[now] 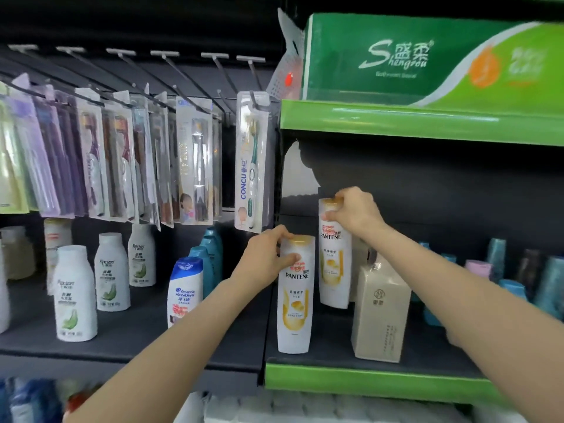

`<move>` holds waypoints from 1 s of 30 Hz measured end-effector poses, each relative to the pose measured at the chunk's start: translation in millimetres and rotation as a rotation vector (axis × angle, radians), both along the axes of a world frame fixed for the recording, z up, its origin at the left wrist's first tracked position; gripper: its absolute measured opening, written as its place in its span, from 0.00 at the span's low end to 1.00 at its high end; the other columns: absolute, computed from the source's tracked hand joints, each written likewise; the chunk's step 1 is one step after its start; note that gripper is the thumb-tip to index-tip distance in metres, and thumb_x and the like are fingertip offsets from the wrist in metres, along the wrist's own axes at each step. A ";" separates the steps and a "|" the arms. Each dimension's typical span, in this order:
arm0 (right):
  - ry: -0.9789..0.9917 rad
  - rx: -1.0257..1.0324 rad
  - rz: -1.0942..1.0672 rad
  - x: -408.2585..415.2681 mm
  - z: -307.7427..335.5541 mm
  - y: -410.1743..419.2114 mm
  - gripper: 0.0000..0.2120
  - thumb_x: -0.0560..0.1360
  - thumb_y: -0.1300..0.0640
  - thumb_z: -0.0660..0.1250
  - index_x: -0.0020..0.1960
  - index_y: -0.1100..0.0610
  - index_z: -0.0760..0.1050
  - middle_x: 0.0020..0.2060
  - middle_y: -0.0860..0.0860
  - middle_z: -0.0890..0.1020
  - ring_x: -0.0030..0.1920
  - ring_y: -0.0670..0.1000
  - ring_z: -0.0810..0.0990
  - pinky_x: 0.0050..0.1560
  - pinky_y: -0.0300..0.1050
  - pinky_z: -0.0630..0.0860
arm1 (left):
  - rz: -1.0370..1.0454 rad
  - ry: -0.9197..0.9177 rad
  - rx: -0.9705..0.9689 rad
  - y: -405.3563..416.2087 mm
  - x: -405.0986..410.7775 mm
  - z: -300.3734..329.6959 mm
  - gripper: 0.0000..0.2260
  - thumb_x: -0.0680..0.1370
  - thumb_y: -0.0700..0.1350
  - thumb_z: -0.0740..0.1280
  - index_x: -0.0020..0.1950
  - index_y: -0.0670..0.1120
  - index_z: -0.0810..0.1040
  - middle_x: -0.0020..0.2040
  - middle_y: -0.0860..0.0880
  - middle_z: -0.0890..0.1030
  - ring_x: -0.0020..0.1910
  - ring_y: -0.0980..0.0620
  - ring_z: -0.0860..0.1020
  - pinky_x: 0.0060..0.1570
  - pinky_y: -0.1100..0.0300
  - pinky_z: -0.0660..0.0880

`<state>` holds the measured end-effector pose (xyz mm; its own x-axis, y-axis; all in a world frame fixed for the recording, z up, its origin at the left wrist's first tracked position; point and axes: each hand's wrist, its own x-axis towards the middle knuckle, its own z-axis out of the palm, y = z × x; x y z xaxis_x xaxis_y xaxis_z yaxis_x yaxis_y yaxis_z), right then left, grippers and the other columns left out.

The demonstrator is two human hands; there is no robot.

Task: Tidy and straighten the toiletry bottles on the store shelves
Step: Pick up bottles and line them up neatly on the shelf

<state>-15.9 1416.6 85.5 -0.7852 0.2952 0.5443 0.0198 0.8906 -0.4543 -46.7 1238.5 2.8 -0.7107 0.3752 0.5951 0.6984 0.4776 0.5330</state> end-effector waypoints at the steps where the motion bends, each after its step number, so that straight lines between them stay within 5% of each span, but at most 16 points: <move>1: 0.003 0.006 -0.014 8.4 0.3 -2.4 0.27 0.69 0.50 0.74 0.63 0.60 0.73 0.58 0.58 0.79 0.56 0.59 0.78 0.54 0.53 0.77 | 0.005 -0.007 -0.002 0.5 1.6 0.0 0.14 0.72 0.45 0.72 0.55 0.47 0.74 0.52 0.47 0.80 0.49 0.51 0.79 0.51 0.54 0.78; 10: 0.001 0.007 -0.018 69.4 -16.4 -34.0 0.23 0.71 0.49 0.72 0.60 0.62 0.74 0.53 0.57 0.80 0.51 0.57 0.80 0.50 0.53 0.78 | 0.039 -0.049 0.010 4.9 16.9 0.0 0.18 0.74 0.43 0.70 0.63 0.46 0.71 0.58 0.43 0.76 0.55 0.47 0.76 0.55 0.52 0.76; 16: 0.005 -0.090 0.055 94.6 -30.1 -42.8 0.22 0.71 0.52 0.73 0.60 0.62 0.76 0.56 0.55 0.80 0.52 0.52 0.78 0.47 0.45 0.75 | 0.149 0.158 0.061 5.8 43.9 -8.1 0.19 0.76 0.44 0.67 0.66 0.48 0.70 0.63 0.47 0.70 0.62 0.48 0.68 0.59 0.56 0.69; 22: 0.051 -0.272 0.118 110.7 -42.5 -43.1 0.24 0.70 0.53 0.74 0.63 0.61 0.75 0.59 0.53 0.79 0.57 0.50 0.77 0.52 0.42 0.75 | -0.140 -0.015 0.080 -1.0 74.9 -20.8 0.19 0.77 0.46 0.66 0.68 0.50 0.70 0.60 0.49 0.74 0.57 0.55 0.73 0.55 0.63 0.69; 25: 0.037 -0.468 0.151 116.3 -56.0 -40.9 0.22 0.70 0.55 0.74 0.61 0.62 0.76 0.54 0.56 0.82 0.53 0.53 0.80 0.53 0.51 0.79 | -0.216 -0.134 0.028 -5.9 82.3 -29.5 0.25 0.74 0.50 0.69 0.70 0.51 0.67 0.59 0.50 0.76 0.55 0.54 0.75 0.55 0.58 0.73; 30: 0.166 -0.923 0.230 133.3 -80.5 -40.6 0.09 0.72 0.63 0.71 0.51 0.59 0.79 0.47 0.55 0.83 0.46 0.52 0.83 0.44 0.47 0.82 | -0.261 -0.268 -0.177 -30.9 87.5 -52.2 0.29 0.72 0.49 0.72 0.70 0.53 0.64 0.58 0.53 0.76 0.56 0.54 0.74 0.53 0.63 0.70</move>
<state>117.3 1376.0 4.9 -0.8112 0.5110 0.2845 -0.2386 0.1551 -0.9587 40.8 1207.6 -49.4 -0.6989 0.6437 0.3117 0.6560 0.4033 0.6380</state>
